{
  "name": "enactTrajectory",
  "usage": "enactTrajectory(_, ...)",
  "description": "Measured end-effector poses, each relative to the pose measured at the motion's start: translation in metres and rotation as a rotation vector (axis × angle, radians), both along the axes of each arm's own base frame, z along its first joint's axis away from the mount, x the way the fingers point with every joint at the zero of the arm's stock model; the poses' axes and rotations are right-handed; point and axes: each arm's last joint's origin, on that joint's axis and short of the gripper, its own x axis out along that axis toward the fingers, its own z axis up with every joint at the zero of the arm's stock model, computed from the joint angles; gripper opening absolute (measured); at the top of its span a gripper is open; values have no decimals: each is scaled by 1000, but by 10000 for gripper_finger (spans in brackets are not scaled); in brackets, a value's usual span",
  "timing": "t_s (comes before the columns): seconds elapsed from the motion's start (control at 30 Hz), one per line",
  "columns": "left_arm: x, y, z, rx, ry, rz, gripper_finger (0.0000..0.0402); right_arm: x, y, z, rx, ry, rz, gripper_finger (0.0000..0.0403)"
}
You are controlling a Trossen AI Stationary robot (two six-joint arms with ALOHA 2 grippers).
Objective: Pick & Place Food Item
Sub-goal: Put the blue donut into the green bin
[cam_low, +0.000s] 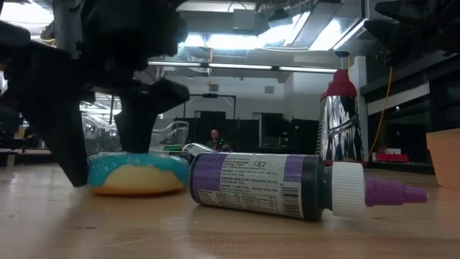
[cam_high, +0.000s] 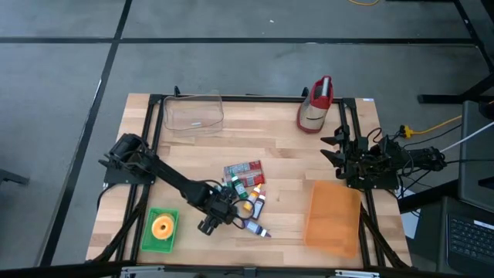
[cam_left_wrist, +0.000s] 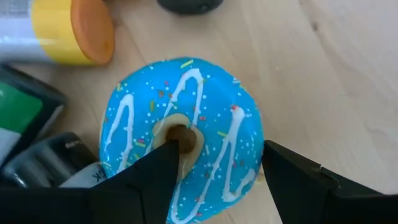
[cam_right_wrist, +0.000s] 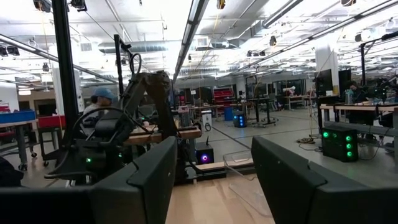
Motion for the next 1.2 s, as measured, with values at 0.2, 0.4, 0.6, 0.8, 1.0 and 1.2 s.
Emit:
enactTrajectory(0.2,-3,2,-5,12,1,57,220,0,0,0,0,0,0,210)
enactTrajectory(0.4,-5,1,-5,3,12,49,154,0,0,0,0,0,0,210)
enactTrajectory(0.6,-5,1,-6,-41,35,62,53,0,0,0,0,0,0,210)
enactTrajectory(0.8,-8,-1,7,-80,82,66,12,0,0,0,0,0,0,210)
enactTrajectory(1.0,-17,-6,51,-123,15,47,31,0,0,0,0,3,0,210)
enactTrajectory(1.2,-55,-10,97,-171,6,128,20,0,0,0,0,5,0,210)
